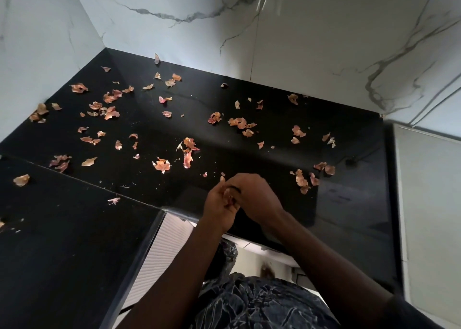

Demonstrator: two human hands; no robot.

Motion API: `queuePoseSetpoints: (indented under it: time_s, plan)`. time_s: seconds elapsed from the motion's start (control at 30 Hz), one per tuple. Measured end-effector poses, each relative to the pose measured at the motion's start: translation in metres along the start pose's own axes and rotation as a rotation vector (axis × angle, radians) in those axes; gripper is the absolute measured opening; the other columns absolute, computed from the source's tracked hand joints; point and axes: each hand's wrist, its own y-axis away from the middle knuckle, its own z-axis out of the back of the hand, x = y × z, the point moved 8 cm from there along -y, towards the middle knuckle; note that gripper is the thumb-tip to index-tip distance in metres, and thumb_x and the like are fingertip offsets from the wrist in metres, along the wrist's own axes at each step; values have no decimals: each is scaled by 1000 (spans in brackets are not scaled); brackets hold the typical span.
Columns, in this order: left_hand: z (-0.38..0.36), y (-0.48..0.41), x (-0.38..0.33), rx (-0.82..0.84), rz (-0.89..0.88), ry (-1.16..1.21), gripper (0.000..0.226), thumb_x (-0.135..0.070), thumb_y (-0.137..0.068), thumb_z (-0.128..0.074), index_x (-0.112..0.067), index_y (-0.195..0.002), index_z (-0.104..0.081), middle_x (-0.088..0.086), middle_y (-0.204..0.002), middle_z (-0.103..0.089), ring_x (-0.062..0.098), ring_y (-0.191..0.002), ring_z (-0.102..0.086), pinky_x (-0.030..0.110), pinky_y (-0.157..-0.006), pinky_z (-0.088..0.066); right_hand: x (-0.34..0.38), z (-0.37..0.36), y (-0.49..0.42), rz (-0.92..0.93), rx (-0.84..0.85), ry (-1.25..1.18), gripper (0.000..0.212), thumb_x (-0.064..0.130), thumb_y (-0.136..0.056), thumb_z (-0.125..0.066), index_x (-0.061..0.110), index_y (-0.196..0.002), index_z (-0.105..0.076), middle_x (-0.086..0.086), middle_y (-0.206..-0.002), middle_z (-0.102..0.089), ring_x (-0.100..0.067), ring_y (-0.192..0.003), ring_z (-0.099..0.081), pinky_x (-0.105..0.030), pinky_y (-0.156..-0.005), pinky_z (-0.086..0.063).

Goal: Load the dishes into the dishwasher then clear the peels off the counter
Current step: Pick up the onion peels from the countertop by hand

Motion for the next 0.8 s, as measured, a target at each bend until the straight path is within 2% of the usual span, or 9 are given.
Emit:
queuePoseSetpoints:
  time_s: [0.13, 0.17, 0.23, 0.33, 0.4, 0.47, 0.6, 0.7, 0.8]
  plan:
    - [6, -3, -4, -27, -6, 75, 41, -29, -106, -48, 5, -95, -66, 19, -90, -69, 25, -84, -70, 30, -63, -62, -39, 37, -2, -106, -187, -17, 20, 14, -98, -60, 21, -113, -70, 9, -111, -67, 0, -99, -60, -18, -87, -48]
    - [9, -4, -5, -40, -11, 90, 40, -29, -105, -49, 6, -96, -65, 20, -91, -68, 26, -85, -69, 30, -64, -62, -52, 39, -2, -142, -181, 16, 21, 13, -97, -62, 20, -115, -69, 7, -114, -66, -1, -101, -60, -20, -90, -49]
    - [13, -3, -7, -52, -22, 105, 40, -29, -105, -50, 7, -97, -65, 20, -89, -69, 26, -85, -69, 30, -64, -62, -70, 24, -2, -174, -54, 103, 24, 14, -95, -63, 20, -118, -68, 3, -117, -65, -7, -104, -61, -26, -93, -51]
    - [13, 0, -9, -49, -29, 97, 40, -30, -105, -50, 6, -99, -65, 19, -85, -71, 25, -83, -70, 30, -64, -61, -77, -8, 0, -145, 100, 248, 24, 18, -96, -63, 22, -118, -70, 1, -112, -62, -15, -99, -62, -29, -85, -51]
    - [12, 1, -9, -46, -28, 93, 41, -30, -105, -49, 6, -99, -65, 19, -84, -72, 25, -83, -70, 30, -65, -62, -75, -13, 1, -118, 77, 282, 22, 20, -96, -62, 23, -115, -72, 1, -108, -61, -17, -94, -62, -33, -80, -53]
    - [12, 2, -10, -42, -33, 97, 41, -31, -105, -50, 6, -100, -66, 20, -87, -71, 25, -84, -70, 30, -66, -62, -70, -13, -1, -79, 55, 318, 21, 20, -96, -61, 23, -113, -72, 1, -105, -61, -17, -90, -62, -32, -76, -52]
    - [13, 2, -11, -44, -36, 91, 40, -31, -105, -50, 6, -101, -65, 21, -92, -69, 26, -85, -70, 30, -66, -62, -65, -17, -2, -54, 72, 392, 17, 21, -98, -57, 21, -110, -69, 1, -105, -59, -14, -85, -56, -26, -68, -39]
    - [11, 1, -12, -44, -38, 93, 40, -30, -105, -49, 6, -100, -65, 21, -92, -68, 26, -84, -69, 30, -65, -62, -72, -19, -2, -79, 38, 379, 17, 24, -101, -54, 18, -112, -65, -1, -109, -57, -15, -90, -58, -25, -68, -37]
    - [9, 1, -11, -36, -39, 76, 40, -31, -105, -50, 6, -101, -65, 21, -93, -68, 25, -84, -69, 30, -66, -62, -80, -17, -1, -113, 26, 335, 19, 24, -102, -52, 17, -118, -61, -2, -116, -55, -13, -98, -57, -24, -74, -45]
